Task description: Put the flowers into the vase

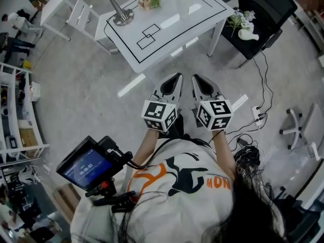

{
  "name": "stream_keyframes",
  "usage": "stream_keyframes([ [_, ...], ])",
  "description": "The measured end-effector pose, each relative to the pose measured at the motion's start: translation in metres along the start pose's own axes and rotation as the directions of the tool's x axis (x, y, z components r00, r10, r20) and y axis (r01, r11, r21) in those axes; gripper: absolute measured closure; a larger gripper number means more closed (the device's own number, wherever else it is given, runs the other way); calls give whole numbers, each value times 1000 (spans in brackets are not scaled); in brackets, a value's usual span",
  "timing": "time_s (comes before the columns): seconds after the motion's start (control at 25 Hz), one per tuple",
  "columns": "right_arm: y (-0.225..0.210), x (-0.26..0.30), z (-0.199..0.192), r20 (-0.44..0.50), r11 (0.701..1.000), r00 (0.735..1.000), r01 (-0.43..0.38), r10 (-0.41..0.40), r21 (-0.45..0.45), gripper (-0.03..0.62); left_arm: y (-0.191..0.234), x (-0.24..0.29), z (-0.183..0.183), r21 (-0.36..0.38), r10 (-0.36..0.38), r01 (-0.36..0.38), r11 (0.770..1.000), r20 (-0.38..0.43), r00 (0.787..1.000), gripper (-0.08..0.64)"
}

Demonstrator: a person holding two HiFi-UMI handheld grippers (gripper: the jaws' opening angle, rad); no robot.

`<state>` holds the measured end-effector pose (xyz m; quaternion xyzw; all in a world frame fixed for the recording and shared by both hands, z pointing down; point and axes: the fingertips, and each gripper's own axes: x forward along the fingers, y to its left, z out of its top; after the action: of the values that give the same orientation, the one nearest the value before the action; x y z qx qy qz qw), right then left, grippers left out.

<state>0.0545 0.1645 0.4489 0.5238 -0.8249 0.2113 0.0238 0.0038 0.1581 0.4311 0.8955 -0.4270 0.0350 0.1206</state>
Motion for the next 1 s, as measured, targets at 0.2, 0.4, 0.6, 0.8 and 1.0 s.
stream_keyframes([
  [0.2,-7,39,16,1,1000,1000,-3,3,6,566,26,29,12,8,-13,13,1000,-1,1000,549],
  [0.4,-12,88,28,-4,1000,1000,-2,2,5,566,63,58,23,10,-25,25,1000,2,1000,549],
  [0.6,-12,135,44,-6,1000,1000,-9,9,-12,566,110,83,39,9,-13,13,1000,21,1000,549],
  [0.8,-15,174,57,-11,1000,1000,-4,3,-29,566,145,107,48,-2,-18,18,1000,29,999,549],
  [1.0,-18,204,68,-13,999,1000,11,-11,-39,566,171,126,57,-10,-37,37,999,31,999,549],
])
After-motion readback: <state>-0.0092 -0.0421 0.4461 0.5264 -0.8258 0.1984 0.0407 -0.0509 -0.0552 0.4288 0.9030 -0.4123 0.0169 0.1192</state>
